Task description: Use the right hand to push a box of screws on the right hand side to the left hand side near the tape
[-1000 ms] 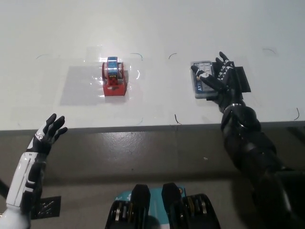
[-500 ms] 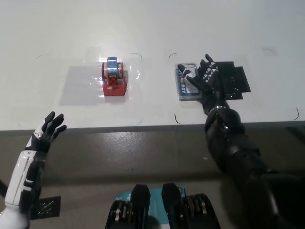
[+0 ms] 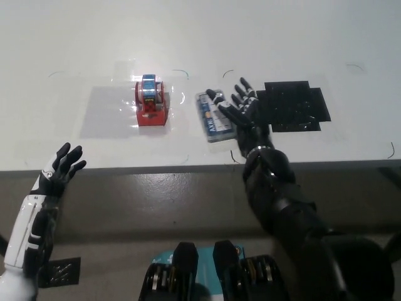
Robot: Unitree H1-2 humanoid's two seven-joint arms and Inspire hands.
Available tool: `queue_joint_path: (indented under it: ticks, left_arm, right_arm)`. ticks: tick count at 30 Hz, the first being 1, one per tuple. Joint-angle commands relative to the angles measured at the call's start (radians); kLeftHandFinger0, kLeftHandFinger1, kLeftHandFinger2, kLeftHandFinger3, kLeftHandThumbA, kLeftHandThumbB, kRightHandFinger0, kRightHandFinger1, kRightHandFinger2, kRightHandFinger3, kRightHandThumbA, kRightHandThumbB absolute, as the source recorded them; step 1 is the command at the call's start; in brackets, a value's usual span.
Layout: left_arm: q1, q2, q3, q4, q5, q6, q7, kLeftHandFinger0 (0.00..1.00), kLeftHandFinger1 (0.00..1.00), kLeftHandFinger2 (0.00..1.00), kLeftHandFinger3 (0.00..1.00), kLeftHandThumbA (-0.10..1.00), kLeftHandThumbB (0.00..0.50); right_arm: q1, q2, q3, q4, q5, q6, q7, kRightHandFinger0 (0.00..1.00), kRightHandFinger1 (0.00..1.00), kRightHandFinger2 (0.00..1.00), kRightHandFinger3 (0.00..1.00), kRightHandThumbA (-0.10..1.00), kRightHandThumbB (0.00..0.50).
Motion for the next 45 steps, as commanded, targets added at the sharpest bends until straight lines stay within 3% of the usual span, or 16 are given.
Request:
queue_joint_path:
  ticks: [1, 7, 16, 18, 33, 38, 40, 42, 45]
  left_arm:
    - [-0.017, 0.018, 0.007, -0.034, -0.019, 0.0, -0.011, 1.0, 1.0, 1.0, 1.0, 1.0, 0.138]
    - [-0.022, 0.025, 0.006, -0.039, -0.02, 0.007, -0.017, 1.0, 1.0, 1.0, 1.0, 1.0, 0.135]
    - [-0.025, 0.023, 0.009, -0.045, -0.01, 0.009, -0.013, 1.0, 1.0, 1.0, 1.0, 1.0, 0.132]
    - [-0.025, 0.023, 0.009, -0.048, -0.011, 0.011, -0.013, 1.0, 1.0, 1.0, 1.0, 1.0, 0.135]
    - [-0.034, 0.026, 0.011, -0.052, -0.013, 0.019, -0.015, 1.0, 1.0, 1.0, 1.0, 1.0, 0.135]
    - [-0.035, 0.024, 0.011, -0.054, -0.014, 0.02, -0.014, 1.0, 1.0, 1.0, 1.0, 1.0, 0.145]
    - [-0.035, 0.026, 0.011, -0.056, -0.015, 0.021, -0.015, 1.0, 1.0, 1.0, 1.0, 1.0, 0.136]
    - [-0.036, 0.029, 0.012, -0.055, -0.02, 0.022, -0.018, 1.0, 1.0, 1.0, 1.0, 1.0, 0.135]
    - [-0.035, 0.03, 0.012, -0.056, -0.019, 0.024, -0.018, 1.0, 1.0, 1.0, 1.0, 1.0, 0.128]
  right_arm:
    - [-0.049, 0.028, -0.006, -0.013, 0.023, -0.024, 0.019, 1.0, 1.0, 1.0, 1.0, 1.0, 0.242]
    - [-0.055, 0.055, -0.001, -0.014, 0.025, -0.021, 0.023, 1.0, 1.0, 1.0, 1.0, 1.0, 0.21]
    - [-0.074, 0.069, -0.014, -0.01, 0.042, -0.002, 0.005, 1.0, 1.0, 1.0, 1.0, 1.0, 0.223]
    - [-0.079, 0.08, -0.036, -0.01, 0.064, 0.003, -0.012, 1.0, 1.0, 1.0, 1.0, 1.0, 0.202]
    - [-0.121, 0.122, -0.285, 0.0, 0.259, 0.106, 0.024, 1.0, 1.0, 1.0, 1.0, 1.0, 0.23]
    - [-0.127, 0.127, -0.323, -0.003, 0.288, 0.103, 0.04, 1.0, 1.0, 1.0, 1.0, 1.0, 0.199]
    - [-0.125, 0.124, -0.308, -0.003, 0.274, 0.101, 0.027, 1.0, 1.0, 1.0, 1.0, 1.0, 0.212]
    - [-0.117, 0.125, -0.238, -0.005, 0.199, 0.031, -0.025, 1.0, 1.0, 1.0, 1.0, 1.0, 0.148]
    - [-0.089, 0.101, -0.051, -0.034, 0.022, -0.067, -0.135, 1.0, 1.0, 1.0, 1.0, 1.0, 0.199]
